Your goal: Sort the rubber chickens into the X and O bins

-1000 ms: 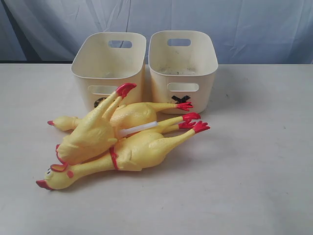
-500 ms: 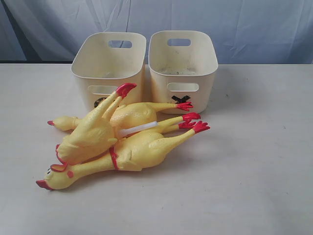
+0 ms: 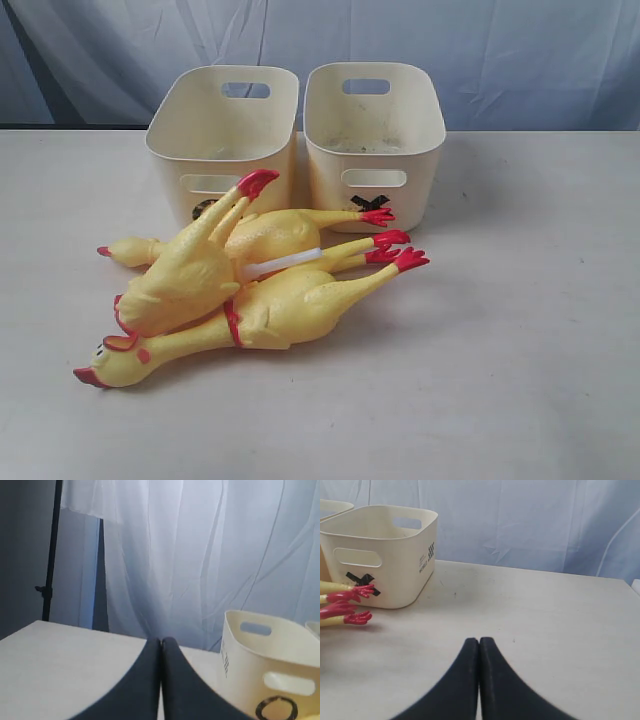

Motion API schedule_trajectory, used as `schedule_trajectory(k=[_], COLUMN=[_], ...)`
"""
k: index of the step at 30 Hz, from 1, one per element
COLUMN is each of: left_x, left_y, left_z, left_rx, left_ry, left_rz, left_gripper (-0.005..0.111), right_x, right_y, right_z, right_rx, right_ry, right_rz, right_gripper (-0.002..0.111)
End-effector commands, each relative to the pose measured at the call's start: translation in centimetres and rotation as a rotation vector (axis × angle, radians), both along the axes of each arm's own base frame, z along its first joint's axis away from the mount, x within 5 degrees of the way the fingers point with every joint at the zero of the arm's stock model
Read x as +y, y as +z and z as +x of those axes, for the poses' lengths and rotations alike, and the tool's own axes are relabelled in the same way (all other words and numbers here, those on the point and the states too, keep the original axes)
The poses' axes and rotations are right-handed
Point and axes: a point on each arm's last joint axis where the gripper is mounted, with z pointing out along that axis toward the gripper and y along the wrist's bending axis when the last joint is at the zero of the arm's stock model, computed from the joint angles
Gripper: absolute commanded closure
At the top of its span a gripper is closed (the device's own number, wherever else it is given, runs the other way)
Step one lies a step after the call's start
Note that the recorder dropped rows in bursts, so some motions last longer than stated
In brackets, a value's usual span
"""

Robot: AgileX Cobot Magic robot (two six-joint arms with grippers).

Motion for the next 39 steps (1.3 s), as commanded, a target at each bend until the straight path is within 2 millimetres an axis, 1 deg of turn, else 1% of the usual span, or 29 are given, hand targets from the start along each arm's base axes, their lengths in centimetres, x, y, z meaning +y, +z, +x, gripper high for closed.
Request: schedule_trajectory(k=[1,2,5,8,9,11,14,20,25,28,33,36,39], left_x=[0.2,0.3,0.3,0.1,-0.1,-0.4,-1.1,-2.4,-2.9,-3.1,-2.9,-2.7,-2.6], left_y=[1.3,1.4,1.6,1.7,1.9,3.1,4.8,7.3,9.2,9.7,10.3,10.2,10.2], left_z=[-0.3,-0.4,-0.4,-0.4,-0.5,-0.7,-0.2,3.0,6.6,8.8,11.5,12.9,13.7], left_rx=[-0.16,-0.186,-0.218,-0.216,-0.222,-0.251,-0.221,-0.047,0.052,0.104,0.175,0.236,0.289], left_ry=[0.012,0.007,-0.007,-0.038,-0.055,-0.095,-0.165,-0.317,-0.407,-0.442,-0.444,-0.436,-0.432], left_rz=[-0.086,-0.144,-0.215,-0.22,-0.213,-0.196,-0.182,-0.116,-0.103,-0.077,-0.052,-0.046,-0.027], left_gripper=[0.106,0.106,0.106,0.106,0.106,0.106,0.107,0.107,0.107,0.107,0.107,0.107,0.107], right_x=[0.0,0.0,0.0,0.0,0.0,0.0,0.0,0.0,0.0,0.0,0.0,0.0,0.0], right_y=[-0.2,-0.2,-0.2,-0.2,-0.2,-0.2,-0.2,-0.2,-0.2,-0.2,-0.2,-0.2,-0.2], right_z=[0.0,0.0,0.0,0.0,0.0,0.0,0.0,0.0,0.0,0.0,0.0,0.0,0.0], right_rx=[0.002,0.002,0.002,0.002,0.002,0.002,0.002,0.002,-0.003,0.0,0.0,0.0,0.0], right_ry=[-0.005,-0.005,-0.005,-0.005,-0.005,-0.005,-0.005,-0.005,-0.005,-0.005,-0.005,-0.005,-0.005], right_rz=[-0.008,-0.008,-0.008,-0.008,-0.008,-0.008,-0.008,-0.008,-0.008,-0.008,-0.008,-0.008,-0.008], right_gripper=[0.109,0.109,0.109,0.109,0.109,0.109,0.109,0.109,0.109,0.109,0.109,0.109,0.109])
